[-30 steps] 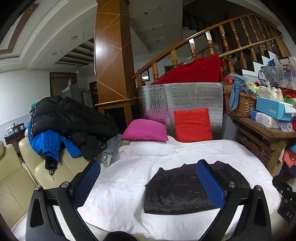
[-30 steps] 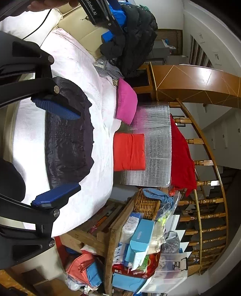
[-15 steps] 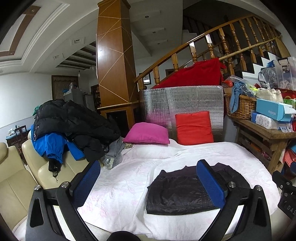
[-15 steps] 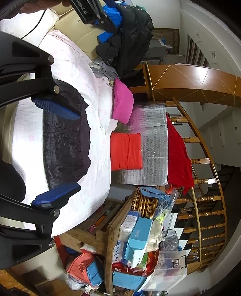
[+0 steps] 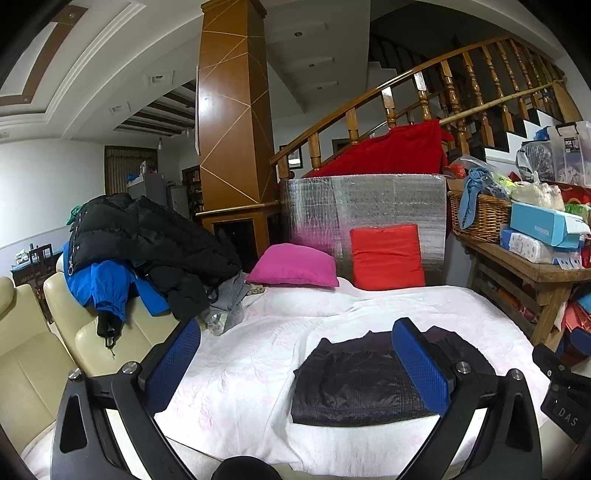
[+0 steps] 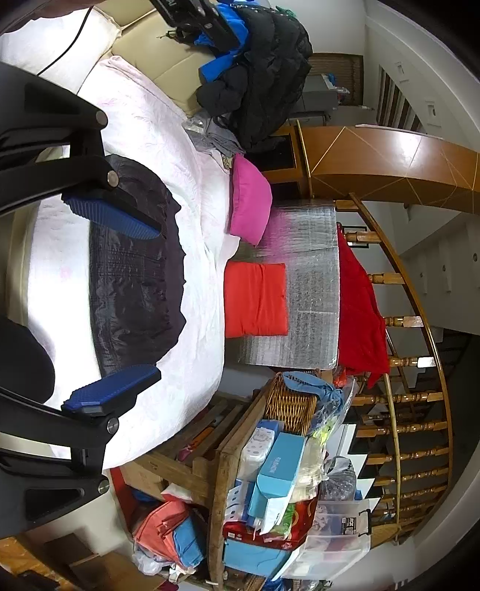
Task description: Fold large clothes
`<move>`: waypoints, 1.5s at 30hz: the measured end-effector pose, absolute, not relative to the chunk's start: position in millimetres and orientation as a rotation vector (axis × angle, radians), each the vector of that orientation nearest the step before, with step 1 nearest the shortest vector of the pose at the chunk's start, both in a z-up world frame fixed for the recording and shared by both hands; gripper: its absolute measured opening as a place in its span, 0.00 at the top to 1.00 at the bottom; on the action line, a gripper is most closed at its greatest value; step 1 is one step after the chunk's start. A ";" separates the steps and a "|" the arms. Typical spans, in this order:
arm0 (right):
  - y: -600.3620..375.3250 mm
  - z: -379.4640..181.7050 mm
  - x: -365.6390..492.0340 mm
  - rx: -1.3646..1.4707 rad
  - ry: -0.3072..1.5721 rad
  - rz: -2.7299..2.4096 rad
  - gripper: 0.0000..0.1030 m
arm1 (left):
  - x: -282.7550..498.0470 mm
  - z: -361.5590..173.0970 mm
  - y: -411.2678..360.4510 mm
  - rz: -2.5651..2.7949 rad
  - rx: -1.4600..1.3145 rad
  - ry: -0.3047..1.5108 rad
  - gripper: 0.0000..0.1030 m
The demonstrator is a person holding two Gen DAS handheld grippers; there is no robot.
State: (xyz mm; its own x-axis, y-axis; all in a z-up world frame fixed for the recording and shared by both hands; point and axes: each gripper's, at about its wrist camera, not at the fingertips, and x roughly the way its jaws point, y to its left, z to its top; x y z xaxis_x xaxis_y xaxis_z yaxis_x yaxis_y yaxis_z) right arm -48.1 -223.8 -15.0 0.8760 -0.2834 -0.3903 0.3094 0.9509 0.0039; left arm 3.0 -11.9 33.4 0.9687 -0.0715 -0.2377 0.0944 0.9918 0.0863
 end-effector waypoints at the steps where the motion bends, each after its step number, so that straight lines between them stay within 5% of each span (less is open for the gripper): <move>1: -223.4 -14.5 -48.8 0.071 0.394 -0.307 0.28 | 3.1 32.8 -11.3 -0.085 0.098 0.237 0.00; 45: -212.1 -10.1 -43.8 0.036 0.399 -0.275 0.28 | 2.2 31.8 -6.3 -0.084 0.102 0.244 0.00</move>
State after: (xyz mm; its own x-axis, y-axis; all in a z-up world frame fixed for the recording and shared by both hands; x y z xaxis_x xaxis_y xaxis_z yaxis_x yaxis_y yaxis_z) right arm -43.8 -212.1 -10.1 0.8848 -0.2577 -0.3881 0.2716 0.9622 -0.0197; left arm 2.2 -6.3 31.8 0.9669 -0.0704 -0.2453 0.0952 0.9913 0.0909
